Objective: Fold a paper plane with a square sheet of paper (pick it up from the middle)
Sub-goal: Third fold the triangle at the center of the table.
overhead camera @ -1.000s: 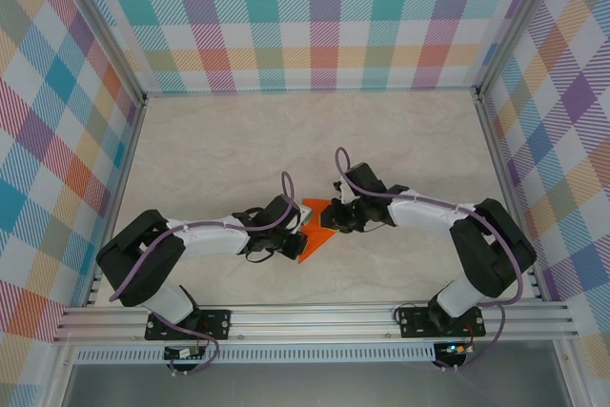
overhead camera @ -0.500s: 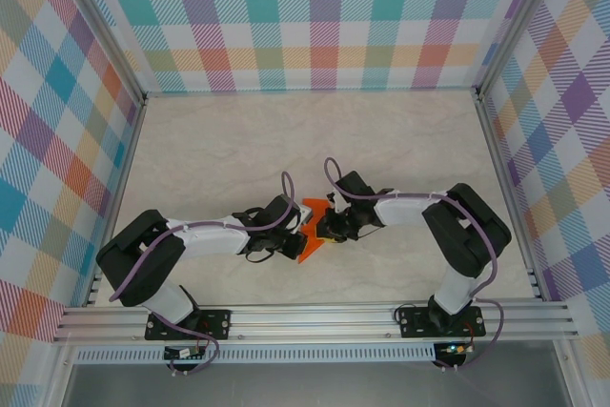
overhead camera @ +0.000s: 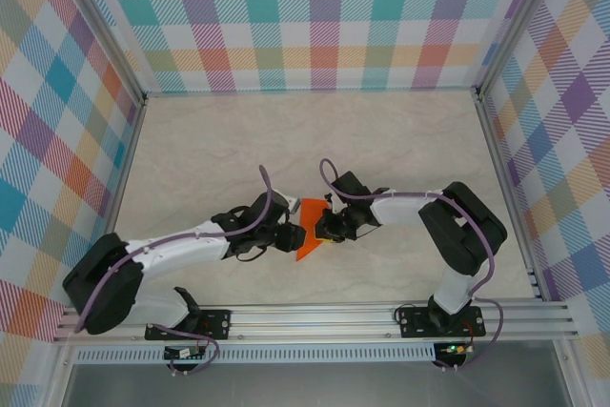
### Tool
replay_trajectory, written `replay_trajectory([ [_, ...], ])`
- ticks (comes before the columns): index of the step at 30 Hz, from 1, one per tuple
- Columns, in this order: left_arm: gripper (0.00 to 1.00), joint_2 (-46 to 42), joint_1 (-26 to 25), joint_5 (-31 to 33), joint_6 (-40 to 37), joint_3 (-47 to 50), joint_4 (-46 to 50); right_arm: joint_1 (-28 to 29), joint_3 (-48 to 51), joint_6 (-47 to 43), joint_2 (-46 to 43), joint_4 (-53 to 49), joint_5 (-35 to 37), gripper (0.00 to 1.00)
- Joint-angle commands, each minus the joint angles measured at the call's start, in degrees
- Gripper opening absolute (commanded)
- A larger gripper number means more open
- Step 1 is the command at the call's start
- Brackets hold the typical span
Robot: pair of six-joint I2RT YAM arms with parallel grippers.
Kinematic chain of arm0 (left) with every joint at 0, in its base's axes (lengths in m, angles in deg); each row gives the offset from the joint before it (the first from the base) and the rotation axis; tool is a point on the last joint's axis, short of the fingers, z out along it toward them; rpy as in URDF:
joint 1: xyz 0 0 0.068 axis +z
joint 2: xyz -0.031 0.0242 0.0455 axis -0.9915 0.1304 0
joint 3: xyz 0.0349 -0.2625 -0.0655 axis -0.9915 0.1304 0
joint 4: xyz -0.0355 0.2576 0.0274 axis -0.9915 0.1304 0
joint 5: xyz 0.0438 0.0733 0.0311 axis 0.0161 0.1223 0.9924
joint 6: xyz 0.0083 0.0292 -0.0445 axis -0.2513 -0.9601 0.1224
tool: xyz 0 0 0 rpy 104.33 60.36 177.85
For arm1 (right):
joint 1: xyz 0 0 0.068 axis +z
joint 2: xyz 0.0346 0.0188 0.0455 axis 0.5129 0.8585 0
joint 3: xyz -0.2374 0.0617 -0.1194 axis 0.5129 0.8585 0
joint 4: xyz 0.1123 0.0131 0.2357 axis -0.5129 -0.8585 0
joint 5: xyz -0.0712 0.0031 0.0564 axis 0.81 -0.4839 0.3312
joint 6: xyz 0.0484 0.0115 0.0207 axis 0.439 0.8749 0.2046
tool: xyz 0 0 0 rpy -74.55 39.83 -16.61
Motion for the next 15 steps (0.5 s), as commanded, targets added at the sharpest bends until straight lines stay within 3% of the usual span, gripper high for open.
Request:
replay_trajectory([
  [1, 0.44, -4.4, 0.7, -1.6, 4.9, 2.1, 0.5, 0.5, -0.1, -1.3, 2.3, -4.2, 3.6, 0.13],
  [7, 0.30, -3.3, 0.6, -11.3, 8.1, 3.5, -4.0, 0.5, -0.6, -1.0, 2.5, -4.7, 3.8, 0.13],
  [15, 0.26, 5.3, 0.6, -17.0, 10.6, 2.3, -9.5, 0.5, -1.0, -0.9, 3.1, -5.0, 3.8, 0.13],
])
